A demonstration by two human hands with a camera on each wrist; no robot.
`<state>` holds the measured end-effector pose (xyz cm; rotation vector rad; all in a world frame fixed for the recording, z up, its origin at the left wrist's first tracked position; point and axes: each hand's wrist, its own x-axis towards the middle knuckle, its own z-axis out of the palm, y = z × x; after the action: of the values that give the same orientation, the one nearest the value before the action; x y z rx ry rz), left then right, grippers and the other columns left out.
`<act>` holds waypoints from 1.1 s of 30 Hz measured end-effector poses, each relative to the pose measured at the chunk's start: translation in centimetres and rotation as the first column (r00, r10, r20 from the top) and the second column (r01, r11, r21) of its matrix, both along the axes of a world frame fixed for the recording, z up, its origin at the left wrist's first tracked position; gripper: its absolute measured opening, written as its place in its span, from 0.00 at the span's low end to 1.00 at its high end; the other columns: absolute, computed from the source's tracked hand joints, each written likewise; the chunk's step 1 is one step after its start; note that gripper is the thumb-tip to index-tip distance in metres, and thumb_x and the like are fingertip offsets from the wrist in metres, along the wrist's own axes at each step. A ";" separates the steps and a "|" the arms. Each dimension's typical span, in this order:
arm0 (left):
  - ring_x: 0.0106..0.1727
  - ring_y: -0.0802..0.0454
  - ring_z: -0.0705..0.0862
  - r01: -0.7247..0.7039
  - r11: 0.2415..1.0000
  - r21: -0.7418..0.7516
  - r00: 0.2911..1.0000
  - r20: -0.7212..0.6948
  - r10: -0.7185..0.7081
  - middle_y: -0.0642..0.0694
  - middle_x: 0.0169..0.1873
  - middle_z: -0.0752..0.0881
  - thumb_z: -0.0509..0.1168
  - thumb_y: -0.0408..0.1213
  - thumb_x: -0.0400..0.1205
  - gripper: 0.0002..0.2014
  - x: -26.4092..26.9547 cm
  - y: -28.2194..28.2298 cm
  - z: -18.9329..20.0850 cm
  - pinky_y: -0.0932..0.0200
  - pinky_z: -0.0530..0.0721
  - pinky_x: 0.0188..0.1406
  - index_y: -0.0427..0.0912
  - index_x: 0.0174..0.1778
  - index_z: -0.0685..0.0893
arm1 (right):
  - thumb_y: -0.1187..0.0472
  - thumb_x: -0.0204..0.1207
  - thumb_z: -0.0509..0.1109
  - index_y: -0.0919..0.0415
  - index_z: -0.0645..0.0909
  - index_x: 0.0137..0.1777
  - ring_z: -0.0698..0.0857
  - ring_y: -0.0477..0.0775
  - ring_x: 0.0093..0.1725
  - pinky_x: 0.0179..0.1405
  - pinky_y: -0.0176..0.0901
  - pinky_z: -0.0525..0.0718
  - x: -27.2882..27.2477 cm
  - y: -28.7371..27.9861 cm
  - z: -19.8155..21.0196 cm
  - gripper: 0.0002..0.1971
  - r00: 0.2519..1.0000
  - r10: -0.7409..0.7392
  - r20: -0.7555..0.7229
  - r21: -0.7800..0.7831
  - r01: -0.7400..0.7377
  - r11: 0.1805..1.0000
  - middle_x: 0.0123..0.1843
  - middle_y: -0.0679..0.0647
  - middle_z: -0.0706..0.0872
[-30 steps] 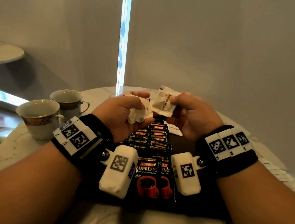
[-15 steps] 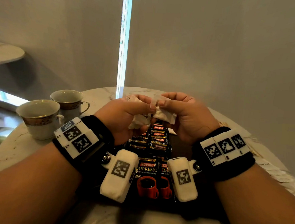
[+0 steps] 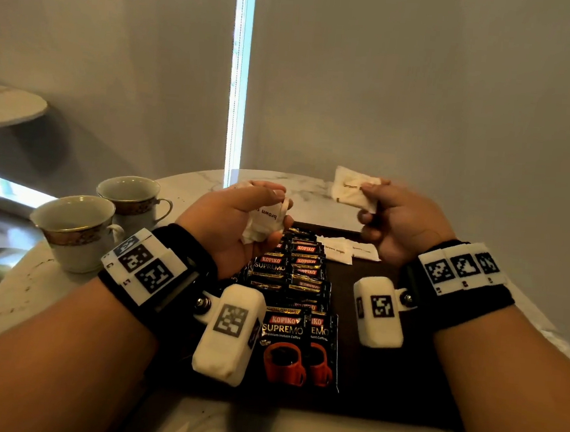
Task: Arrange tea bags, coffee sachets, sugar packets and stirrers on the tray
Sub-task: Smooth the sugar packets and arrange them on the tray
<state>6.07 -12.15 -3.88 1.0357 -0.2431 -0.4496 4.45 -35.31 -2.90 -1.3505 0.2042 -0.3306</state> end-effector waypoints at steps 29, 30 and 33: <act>0.36 0.48 0.89 -0.048 0.999 0.014 0.999 -0.018 0.048 0.40 0.45 0.89 0.67 0.31 0.83 0.05 0.1 -0.1 -0.3 0.61 0.84 0.24 0.39 0.53 0.85 | 0.66 0.85 0.62 0.69 0.79 0.62 0.72 0.47 0.24 0.14 0.35 0.63 1.9 -6.0 -6.0 0.10 0.782 -0.280 -0.556 -0.240 0.171 0.956 0.39 0.59 0.83; 0.36 0.48 0.89 -0.047 0.999 0.016 0.999 -0.019 0.047 0.40 0.45 0.89 0.67 0.31 0.82 0.05 0.1 -0.1 -0.3 0.61 0.84 0.24 0.40 0.53 0.85 | 0.64 0.85 0.63 0.68 0.79 0.61 0.71 0.47 0.22 0.14 0.35 0.63 1.9 -5.9 -5.9 0.10 0.777 -0.277 -0.565 -0.246 0.162 0.956 0.36 0.58 0.82; 0.36 0.48 0.89 -0.045 0.999 0.016 0.999 -0.021 0.045 0.40 0.45 0.89 0.67 0.32 0.82 0.06 0.2 -0.1 -0.3 0.61 0.84 0.24 0.40 0.54 0.85 | 0.59 0.85 0.64 0.64 0.79 0.59 0.68 0.47 0.18 0.16 0.37 0.63 1.6 -5.8 -5.6 0.09 0.756 -0.292 -0.586 -0.279 0.151 0.948 0.32 0.56 0.79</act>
<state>6.26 -12.26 -4.20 1.0491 -0.1976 -0.4223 6.07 -41.15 -8.47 -1.6246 0.9194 -0.0891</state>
